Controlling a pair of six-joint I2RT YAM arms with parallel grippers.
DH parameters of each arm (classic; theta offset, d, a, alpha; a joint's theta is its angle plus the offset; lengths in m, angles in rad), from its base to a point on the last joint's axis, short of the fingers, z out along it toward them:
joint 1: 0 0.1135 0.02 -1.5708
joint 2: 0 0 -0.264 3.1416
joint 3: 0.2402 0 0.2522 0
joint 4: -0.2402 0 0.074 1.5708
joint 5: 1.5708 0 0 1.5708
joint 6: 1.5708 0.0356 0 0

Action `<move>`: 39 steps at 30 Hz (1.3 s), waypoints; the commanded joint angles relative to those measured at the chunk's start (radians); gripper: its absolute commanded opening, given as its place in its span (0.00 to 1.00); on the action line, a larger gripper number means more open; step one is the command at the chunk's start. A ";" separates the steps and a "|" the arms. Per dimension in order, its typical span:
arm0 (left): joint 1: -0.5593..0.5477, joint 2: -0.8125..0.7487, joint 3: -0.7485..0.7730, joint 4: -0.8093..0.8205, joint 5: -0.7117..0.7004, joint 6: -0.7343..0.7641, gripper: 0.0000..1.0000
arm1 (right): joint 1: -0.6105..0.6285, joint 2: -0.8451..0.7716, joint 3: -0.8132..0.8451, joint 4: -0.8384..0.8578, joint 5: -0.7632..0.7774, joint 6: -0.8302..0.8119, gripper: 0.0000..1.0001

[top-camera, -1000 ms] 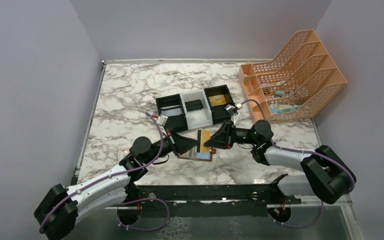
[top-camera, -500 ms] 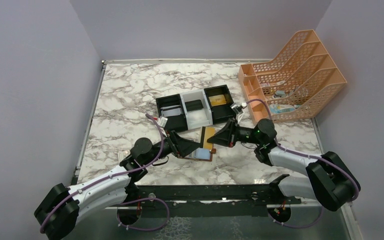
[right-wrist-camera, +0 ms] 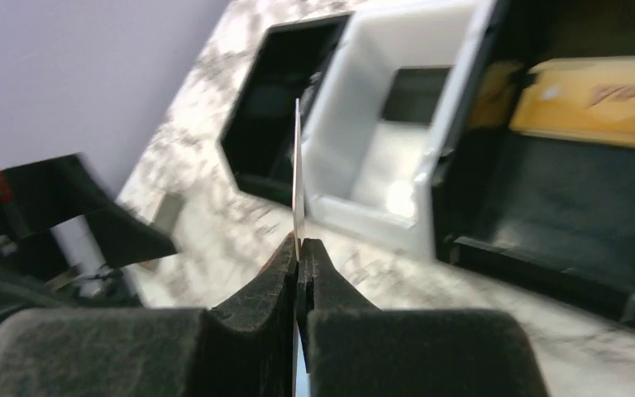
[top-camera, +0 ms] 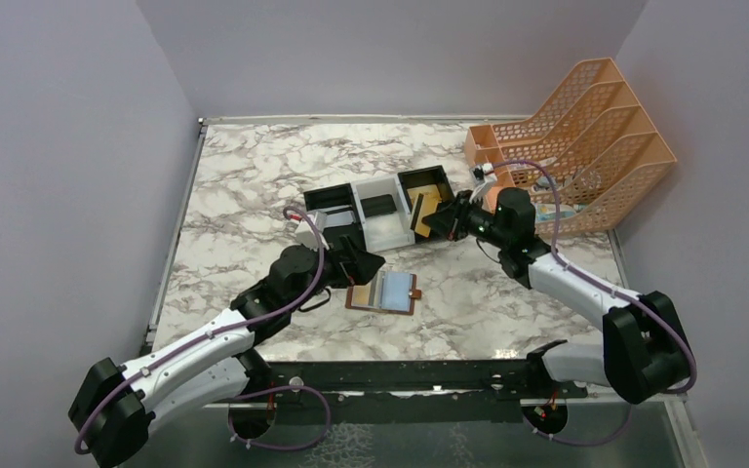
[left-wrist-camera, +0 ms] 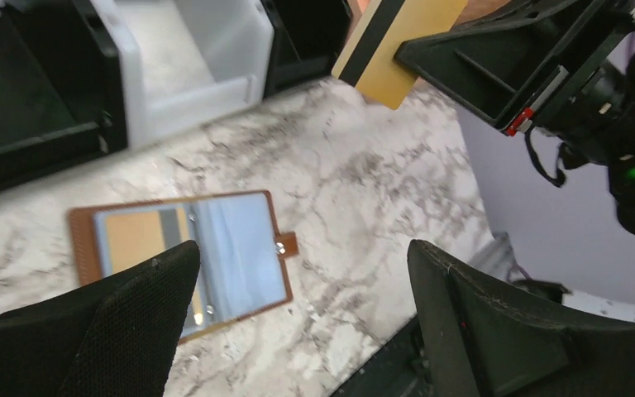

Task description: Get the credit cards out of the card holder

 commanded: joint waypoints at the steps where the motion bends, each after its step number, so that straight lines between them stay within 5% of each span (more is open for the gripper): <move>1: 0.009 0.006 0.082 -0.219 -0.197 0.137 0.99 | -0.009 0.085 0.160 -0.175 0.262 -0.242 0.01; 3: 0.009 0.004 0.081 -0.219 -0.218 0.171 0.99 | -0.009 0.087 0.177 -0.179 0.372 -0.289 0.01; 6: 0.010 0.012 0.082 -0.216 -0.252 0.220 0.99 | -0.009 0.057 0.114 0.045 0.428 -0.421 0.01; 9: 0.012 0.023 0.097 -0.211 -0.299 0.268 0.99 | -0.008 0.117 0.171 0.009 0.430 -0.608 0.01; 12: 0.012 0.026 0.108 -0.204 -0.337 0.317 0.99 | -0.009 0.184 0.235 -0.037 0.366 -0.779 0.01; 17: 0.015 0.007 0.119 -0.215 -0.394 0.378 0.99 | -0.008 0.198 0.140 0.137 0.240 -1.053 0.01; 23: 0.023 0.019 0.130 -0.208 -0.406 0.412 0.99 | -0.006 0.320 0.321 -0.165 0.167 -1.271 0.01; 39: 0.054 0.087 0.121 -0.152 -0.328 0.386 0.99 | -0.006 0.548 0.532 -0.343 0.363 -1.483 0.01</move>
